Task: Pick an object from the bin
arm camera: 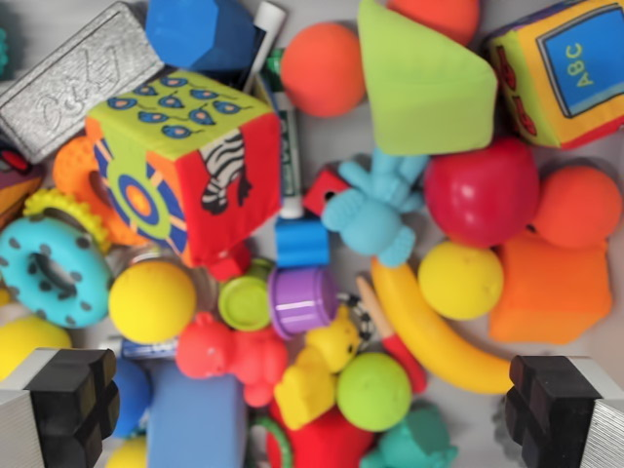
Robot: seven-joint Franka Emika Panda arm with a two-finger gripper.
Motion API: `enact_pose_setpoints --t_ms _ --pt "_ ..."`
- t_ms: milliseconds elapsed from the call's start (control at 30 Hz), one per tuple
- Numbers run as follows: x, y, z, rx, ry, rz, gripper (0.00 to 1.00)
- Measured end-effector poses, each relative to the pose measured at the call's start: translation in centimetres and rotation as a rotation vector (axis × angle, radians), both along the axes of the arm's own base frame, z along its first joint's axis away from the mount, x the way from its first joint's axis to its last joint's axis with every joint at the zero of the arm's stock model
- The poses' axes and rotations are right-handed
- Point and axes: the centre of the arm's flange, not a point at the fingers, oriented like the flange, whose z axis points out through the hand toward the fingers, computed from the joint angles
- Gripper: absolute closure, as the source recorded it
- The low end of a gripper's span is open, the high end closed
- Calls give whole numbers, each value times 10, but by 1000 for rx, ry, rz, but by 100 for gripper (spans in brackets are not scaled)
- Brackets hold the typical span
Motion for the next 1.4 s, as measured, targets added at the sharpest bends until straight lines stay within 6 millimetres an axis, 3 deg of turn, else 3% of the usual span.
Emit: enact_pose_setpoints --t_ms 667,1400 --pt "11 32 -43 3 4 -73 0" --pt "25 80 -114 8 9 -179 0"
